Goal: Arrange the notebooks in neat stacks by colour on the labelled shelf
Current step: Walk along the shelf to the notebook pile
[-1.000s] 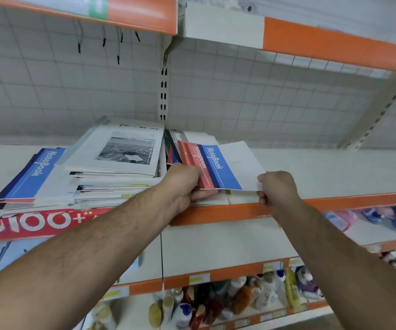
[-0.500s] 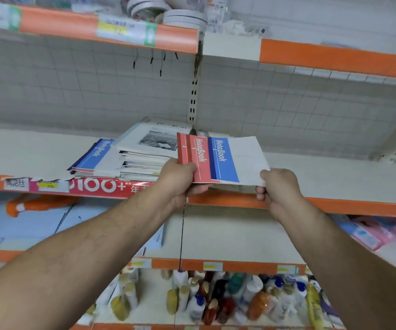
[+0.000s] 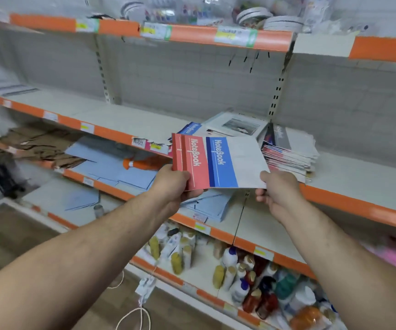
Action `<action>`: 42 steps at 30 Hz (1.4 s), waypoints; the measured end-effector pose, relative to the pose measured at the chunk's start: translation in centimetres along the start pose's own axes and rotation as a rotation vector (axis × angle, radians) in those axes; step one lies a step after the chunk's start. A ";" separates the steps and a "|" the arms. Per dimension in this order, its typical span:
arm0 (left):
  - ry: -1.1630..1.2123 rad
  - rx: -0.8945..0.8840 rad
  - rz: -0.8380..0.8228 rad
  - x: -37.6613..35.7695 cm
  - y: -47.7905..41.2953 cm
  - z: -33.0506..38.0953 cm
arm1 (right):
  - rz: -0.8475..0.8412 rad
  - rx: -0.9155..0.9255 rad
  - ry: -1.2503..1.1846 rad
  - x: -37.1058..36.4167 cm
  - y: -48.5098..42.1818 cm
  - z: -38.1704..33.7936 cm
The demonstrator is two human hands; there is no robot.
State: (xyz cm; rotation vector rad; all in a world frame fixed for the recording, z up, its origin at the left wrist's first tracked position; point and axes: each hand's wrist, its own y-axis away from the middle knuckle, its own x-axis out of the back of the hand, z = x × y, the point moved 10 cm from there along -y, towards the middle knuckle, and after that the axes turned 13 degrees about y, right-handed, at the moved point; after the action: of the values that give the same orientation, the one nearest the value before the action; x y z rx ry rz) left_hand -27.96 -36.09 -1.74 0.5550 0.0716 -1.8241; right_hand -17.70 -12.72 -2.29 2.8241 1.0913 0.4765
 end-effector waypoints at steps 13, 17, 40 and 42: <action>0.073 -0.087 0.287 18.4 -1.6 7.9 | -0.268 0.092 0.026 -19.8 3.2 -5.8; 0.102 -0.094 0.342 25.9 -3.7 11.6 | -0.329 0.127 0.040 -28.4 4.8 -8.5; 0.142 -0.198 0.624 56.6 -17.5 26.2 | -0.669 0.152 0.110 -70.8 4.2 -16.0; 0.147 -0.204 0.652 58.2 -19.6 27.8 | -0.692 0.161 0.116 -74.4 2.8 -17.3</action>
State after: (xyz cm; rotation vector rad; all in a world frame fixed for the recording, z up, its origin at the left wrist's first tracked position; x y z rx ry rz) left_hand -67.91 -90.23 -5.16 0.4928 0.1549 -1.1261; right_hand -73.30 -65.10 -4.64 2.3168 2.0766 0.4938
